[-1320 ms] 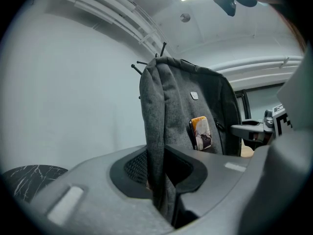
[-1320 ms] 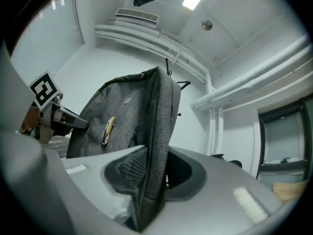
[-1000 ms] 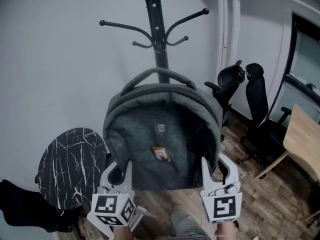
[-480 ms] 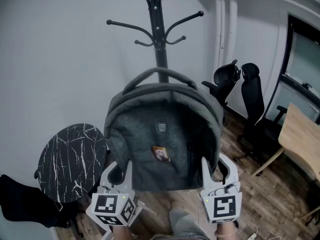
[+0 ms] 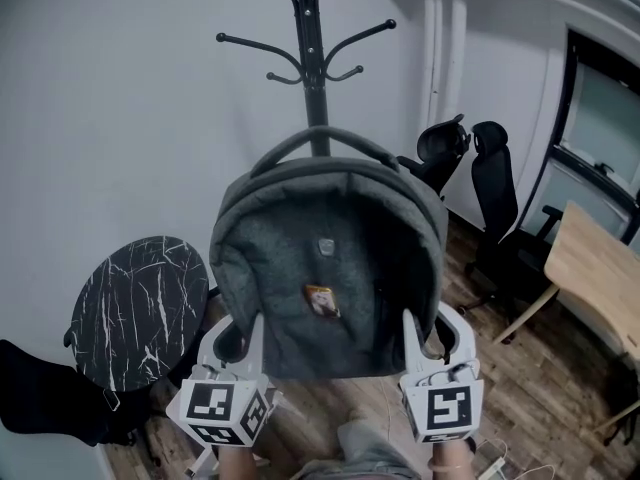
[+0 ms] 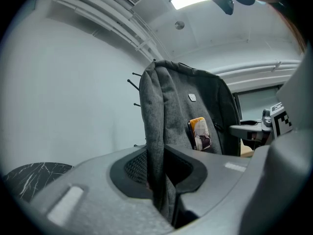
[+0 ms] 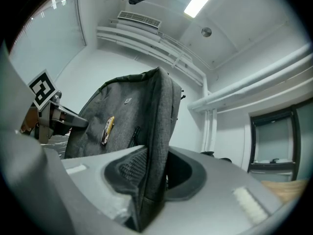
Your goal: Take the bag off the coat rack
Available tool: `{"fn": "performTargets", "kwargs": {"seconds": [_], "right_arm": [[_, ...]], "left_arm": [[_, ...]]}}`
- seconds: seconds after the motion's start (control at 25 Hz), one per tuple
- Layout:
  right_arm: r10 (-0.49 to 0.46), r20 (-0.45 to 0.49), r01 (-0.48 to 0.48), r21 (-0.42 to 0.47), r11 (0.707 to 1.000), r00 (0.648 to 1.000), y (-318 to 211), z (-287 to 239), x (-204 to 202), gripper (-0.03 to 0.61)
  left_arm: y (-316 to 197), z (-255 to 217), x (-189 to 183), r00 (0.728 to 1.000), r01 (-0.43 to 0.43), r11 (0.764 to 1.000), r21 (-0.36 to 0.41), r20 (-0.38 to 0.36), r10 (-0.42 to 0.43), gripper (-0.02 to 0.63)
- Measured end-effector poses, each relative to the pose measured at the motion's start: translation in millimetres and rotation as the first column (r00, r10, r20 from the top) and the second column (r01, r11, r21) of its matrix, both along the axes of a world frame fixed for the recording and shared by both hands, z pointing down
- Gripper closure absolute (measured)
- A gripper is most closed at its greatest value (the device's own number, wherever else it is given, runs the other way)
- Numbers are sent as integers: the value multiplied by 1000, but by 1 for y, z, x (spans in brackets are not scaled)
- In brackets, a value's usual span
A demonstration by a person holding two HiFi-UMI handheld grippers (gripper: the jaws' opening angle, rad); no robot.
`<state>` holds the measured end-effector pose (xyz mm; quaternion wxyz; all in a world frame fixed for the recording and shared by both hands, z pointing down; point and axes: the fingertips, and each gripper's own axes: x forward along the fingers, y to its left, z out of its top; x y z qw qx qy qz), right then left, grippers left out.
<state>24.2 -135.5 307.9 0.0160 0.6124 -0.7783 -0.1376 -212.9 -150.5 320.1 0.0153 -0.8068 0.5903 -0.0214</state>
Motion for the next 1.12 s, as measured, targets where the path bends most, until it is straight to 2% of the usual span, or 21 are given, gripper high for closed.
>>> {"fn": "performTargets", "kwargs": {"seconds": [0.4, 1.12], "right_arm": [[-8, 10, 8, -13, 1000, 1000, 17, 8, 7, 482], [-43, -8, 42, -49, 998, 999, 74, 15, 51, 482]], "left_arm": [[25, 6, 8, 1000, 12, 1000, -4, 1, -12, 548], [97, 16, 51, 998, 65, 996, -60, -11, -66, 548]]}}
